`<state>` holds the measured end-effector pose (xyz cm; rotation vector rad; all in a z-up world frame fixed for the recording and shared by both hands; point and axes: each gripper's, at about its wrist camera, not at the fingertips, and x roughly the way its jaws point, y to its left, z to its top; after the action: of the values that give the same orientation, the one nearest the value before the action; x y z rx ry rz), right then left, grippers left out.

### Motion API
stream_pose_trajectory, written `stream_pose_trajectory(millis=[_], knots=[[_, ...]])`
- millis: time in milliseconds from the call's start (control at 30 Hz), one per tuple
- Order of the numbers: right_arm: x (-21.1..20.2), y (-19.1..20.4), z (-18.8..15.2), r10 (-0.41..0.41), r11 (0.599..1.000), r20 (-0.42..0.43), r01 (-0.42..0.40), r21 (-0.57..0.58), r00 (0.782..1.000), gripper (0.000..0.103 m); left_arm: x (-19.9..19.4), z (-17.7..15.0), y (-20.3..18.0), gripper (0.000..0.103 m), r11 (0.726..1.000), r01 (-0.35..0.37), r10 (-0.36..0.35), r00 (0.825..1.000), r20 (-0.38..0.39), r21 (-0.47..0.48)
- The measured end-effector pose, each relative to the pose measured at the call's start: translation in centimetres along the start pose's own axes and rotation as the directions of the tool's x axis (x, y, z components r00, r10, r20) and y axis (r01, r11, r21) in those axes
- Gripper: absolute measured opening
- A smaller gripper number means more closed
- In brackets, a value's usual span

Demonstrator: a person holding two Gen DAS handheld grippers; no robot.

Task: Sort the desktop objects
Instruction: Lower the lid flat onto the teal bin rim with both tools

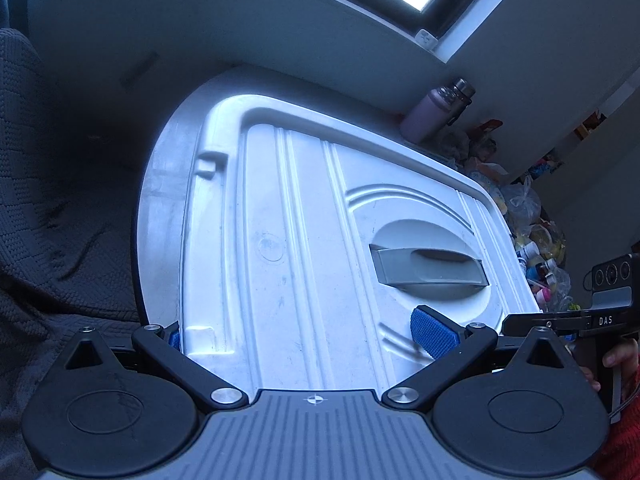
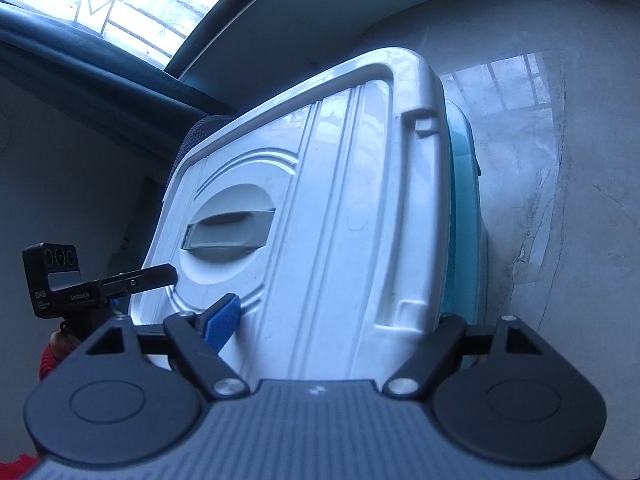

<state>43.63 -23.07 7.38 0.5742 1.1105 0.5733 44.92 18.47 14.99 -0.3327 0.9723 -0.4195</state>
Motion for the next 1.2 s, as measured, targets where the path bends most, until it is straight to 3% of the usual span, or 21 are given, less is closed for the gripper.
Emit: stream_pose_trajectory(millis=[200,267,367,533,733,1200], knots=[[-0.3,0.7,-0.8,-0.008,1.0,-0.001,0.008,0.0,1.0,0.082,0.1,0.2,0.4,0.103,1.0,0.01,-0.01,1.0,-0.004,-0.005],[-0.3,0.7,-0.6,-0.03,1.0,-0.013,0.031,0.007,0.999,0.085,0.2,0.2,0.6,0.103,1.0,0.017,-0.017,1.0,-0.018,-0.006],[-0.7,1.0,-0.2,-0.133,0.991,-0.032,0.134,0.026,0.991,0.091,-0.3,0.1,0.4,0.103,0.998,-0.047,0.047,0.999,-0.007,0.043],[-2.4,2.0,-0.3,-0.134,0.991,0.027,0.134,0.008,0.991,0.103,-1.4,0.2,1.1,0.103,0.998,-0.054,0.054,0.999,0.009,0.029],[-3.5,3.2,-0.7,-0.263,0.964,0.065,0.265,-0.025,0.963,0.103,-1.5,0.4,0.8,0.103,0.996,-0.068,0.068,0.998,0.004,0.053],[-4.7,4.2,-1.4,-0.352,0.931,0.094,0.358,-0.065,0.931,0.102,-1.9,0.5,0.9,0.103,0.992,-0.115,0.115,0.993,0.005,0.053]])
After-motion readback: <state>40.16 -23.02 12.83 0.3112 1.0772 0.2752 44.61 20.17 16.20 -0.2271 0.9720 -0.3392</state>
